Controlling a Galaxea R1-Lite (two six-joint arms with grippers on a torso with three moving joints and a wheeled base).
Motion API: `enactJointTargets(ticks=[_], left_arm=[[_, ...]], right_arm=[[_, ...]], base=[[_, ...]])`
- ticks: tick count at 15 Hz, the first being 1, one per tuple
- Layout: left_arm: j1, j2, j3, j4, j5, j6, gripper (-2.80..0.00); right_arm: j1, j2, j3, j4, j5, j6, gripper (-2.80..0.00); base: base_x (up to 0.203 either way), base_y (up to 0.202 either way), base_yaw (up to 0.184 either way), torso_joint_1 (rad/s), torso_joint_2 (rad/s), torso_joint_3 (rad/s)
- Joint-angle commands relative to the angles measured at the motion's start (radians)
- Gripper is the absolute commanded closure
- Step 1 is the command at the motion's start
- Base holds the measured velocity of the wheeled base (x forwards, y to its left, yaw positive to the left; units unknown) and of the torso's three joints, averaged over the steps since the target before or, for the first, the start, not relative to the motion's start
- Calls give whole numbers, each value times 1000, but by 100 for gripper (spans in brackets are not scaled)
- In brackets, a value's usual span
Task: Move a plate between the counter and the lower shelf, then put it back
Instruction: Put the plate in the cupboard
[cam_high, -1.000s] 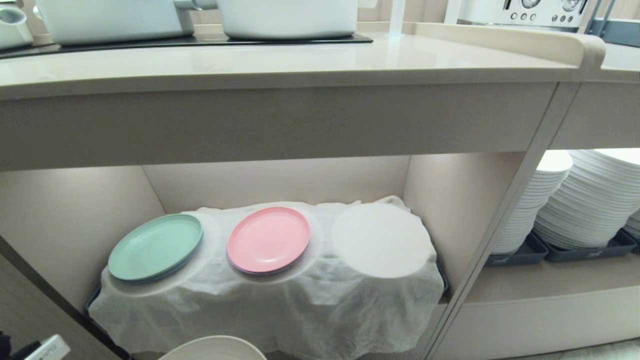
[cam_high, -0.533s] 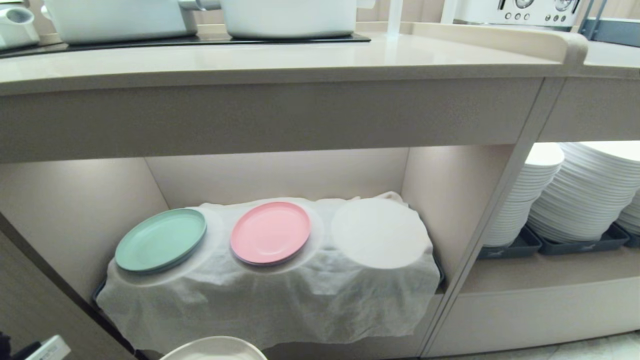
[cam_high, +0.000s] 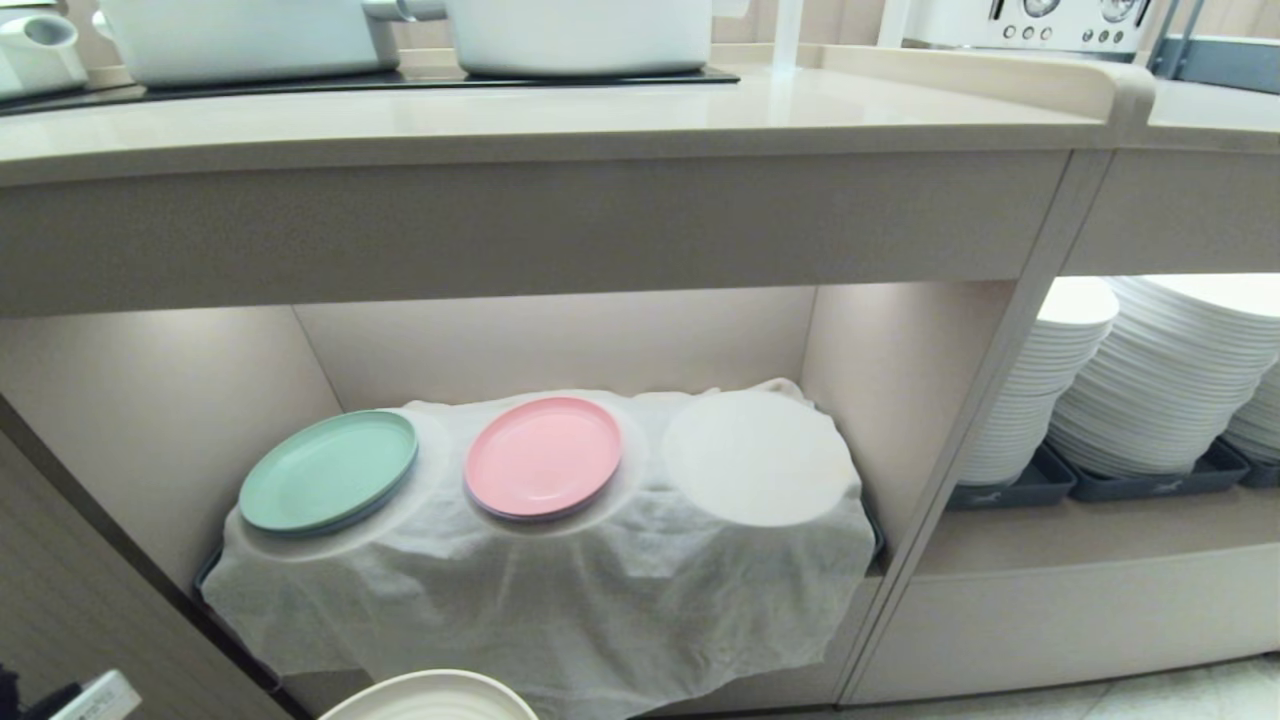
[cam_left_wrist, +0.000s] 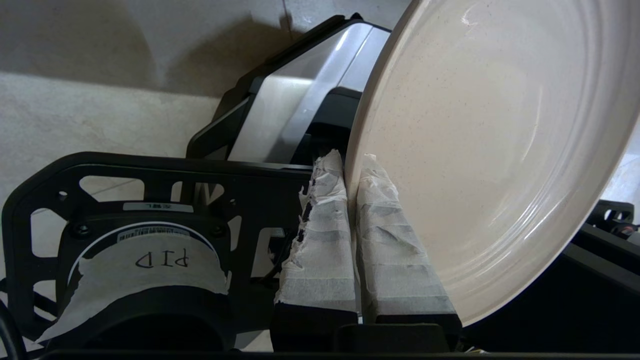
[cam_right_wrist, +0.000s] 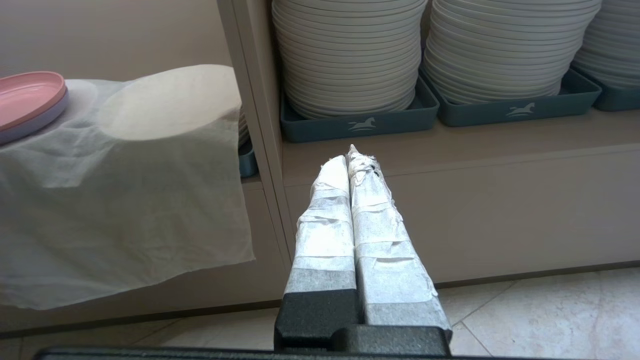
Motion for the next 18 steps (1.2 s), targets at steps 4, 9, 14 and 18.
enactJointTargets(ticks=[4,9,14,18], left_arm=[[3,4,0,1,-2,-3,0],[3,-1,2,1,-13,-5,0],[3,-1,2,3,-13,-5,0],[1,-4,2,3,-14,-5,0]], right_arm=[[0,1,0,0,0,1,0],[0,1,0,0,0,1,0],[0,1,0,0,0,1,0],[0,1,0,0,0,1,0]], base=[[0,0,0,0,0,0],[0,0,0,0,0,0],[0,0,0,0,0,0],[0,0,0,0,0,0]])
